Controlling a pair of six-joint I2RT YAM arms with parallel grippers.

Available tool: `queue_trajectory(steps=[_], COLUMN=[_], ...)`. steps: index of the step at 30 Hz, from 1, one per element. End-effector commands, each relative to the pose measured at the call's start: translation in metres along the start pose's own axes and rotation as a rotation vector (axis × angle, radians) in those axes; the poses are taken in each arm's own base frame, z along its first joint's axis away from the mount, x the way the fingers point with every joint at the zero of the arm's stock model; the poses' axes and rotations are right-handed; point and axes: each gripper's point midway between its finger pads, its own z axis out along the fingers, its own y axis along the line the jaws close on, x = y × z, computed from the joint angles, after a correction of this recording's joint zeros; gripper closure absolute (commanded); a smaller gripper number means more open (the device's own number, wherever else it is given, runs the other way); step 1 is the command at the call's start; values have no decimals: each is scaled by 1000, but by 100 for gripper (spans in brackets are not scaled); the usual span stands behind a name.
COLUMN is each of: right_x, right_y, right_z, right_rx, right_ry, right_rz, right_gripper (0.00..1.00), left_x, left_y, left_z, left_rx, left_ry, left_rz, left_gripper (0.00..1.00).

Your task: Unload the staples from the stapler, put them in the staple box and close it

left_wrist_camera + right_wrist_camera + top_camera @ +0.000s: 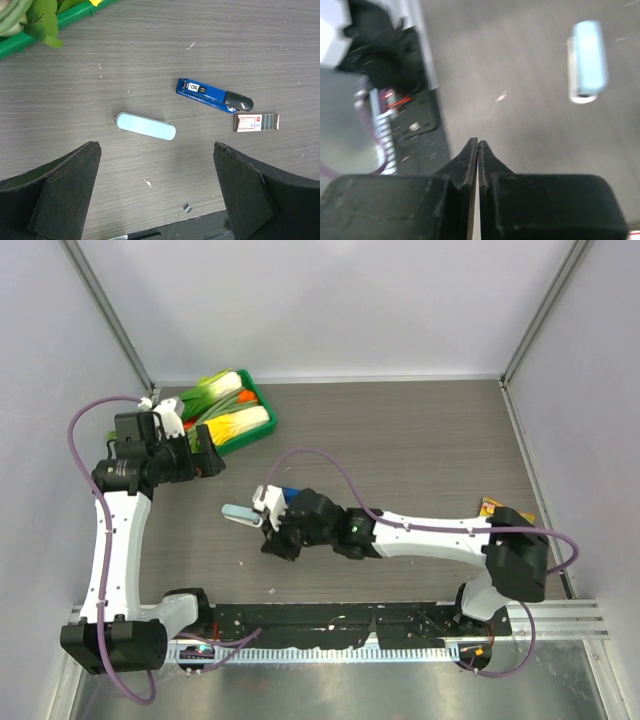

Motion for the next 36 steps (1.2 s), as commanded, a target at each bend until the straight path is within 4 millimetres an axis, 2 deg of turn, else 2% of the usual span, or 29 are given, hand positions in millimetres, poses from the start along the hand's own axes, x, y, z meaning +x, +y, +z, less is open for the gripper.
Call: queue_trajectory(steps=[1, 6, 10, 13, 17, 18, 20, 25, 31, 36], right_x=[13, 35, 72, 83, 87, 93, 90, 98, 101, 109], right_y=[53, 72, 73, 79, 95, 98, 102, 101, 110, 108], right_z=[-19, -26, -28, -30, -25, -20, -13, 6, 11, 22], right_rx=[-214, -301, -307, -359, -474, -497, -516, -530, -605, -599], right_ry=[-45, 28, 165, 173, 157, 176, 161, 203, 238, 263], right_rz=[148, 191, 69, 34, 29, 40, 45, 46, 26, 34], right_gripper=[95, 99, 99, 99, 99, 99, 99, 99, 99, 99], left_x=[-1, -2, -4, -4, -3, -2, -1, 1, 3, 5], left_y=[6, 6, 1, 0, 4, 5, 7, 9, 8, 10], left_z=[8, 6, 5, 10, 18, 20, 21, 21, 21, 24], left_rx=[-9, -13, 15, 25, 16, 12, 9, 1, 8, 6], left_ry=[-11, -17, -17, -1, 16, 21, 31, 38, 34, 38], left_rz=[11, 23, 28, 19, 14, 16, 23, 35, 40, 36], left_gripper=[0, 0, 0, 0, 0, 0, 0, 0, 0, 0])
